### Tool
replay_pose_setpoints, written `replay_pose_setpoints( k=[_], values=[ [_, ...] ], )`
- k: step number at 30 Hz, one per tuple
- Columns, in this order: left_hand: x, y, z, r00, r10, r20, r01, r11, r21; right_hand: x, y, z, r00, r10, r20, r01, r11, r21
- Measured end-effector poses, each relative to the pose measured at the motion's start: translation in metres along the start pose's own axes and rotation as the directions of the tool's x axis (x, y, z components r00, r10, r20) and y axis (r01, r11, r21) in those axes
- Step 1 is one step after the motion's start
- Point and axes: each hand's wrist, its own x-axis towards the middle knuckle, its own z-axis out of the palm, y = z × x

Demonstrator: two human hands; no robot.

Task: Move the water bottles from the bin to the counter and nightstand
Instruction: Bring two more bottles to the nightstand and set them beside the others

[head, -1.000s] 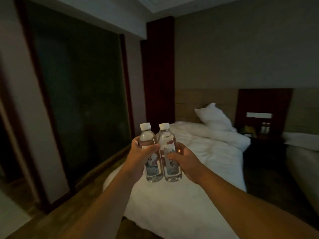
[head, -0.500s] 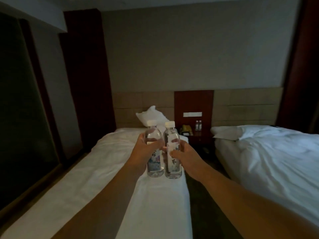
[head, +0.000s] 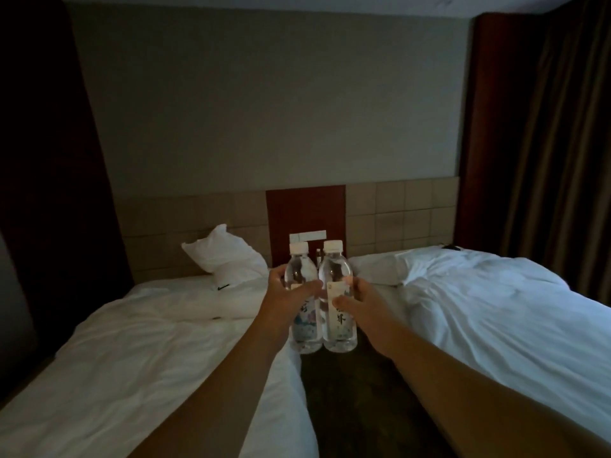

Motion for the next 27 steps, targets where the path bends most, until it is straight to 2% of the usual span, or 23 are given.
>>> replay_pose_setpoints(
  k=[5,9,13,17,23,27],
  values=[
    [0.102,-0.021,0.05,0.995,0.028,0.093,-0.033,0.998,0.053,0.106,0.032,-0.053,1.0,0.006,0.018,-0.007,1.0,0.014],
    [0.194,-0.039,0.091,0.991,0.038,0.127,-0.04,0.999,0.015,0.198,0.051,-0.1,0.998,0.003,0.07,-0.005,0.999,0.032],
    [0.279,-0.049,0.129,0.994,0.025,0.109,-0.02,0.999,-0.046,0.286,0.058,-0.14,0.994,-0.007,0.106,0.005,1.0,0.019],
    [0.357,-0.063,0.149,0.994,0.002,0.108,0.001,1.0,-0.03,0.367,0.071,-0.161,0.995,-0.019,0.097,0.017,1.0,0.022],
    [0.498,-0.089,0.162,0.996,0.038,0.076,-0.043,0.997,0.071,0.505,0.094,-0.181,0.998,-0.038,0.057,0.045,0.992,-0.12],
    [0.61,-0.108,0.158,0.99,0.053,0.129,-0.076,0.981,0.18,0.605,0.104,-0.188,0.995,-0.084,0.047,0.091,0.981,-0.173]
  ],
)
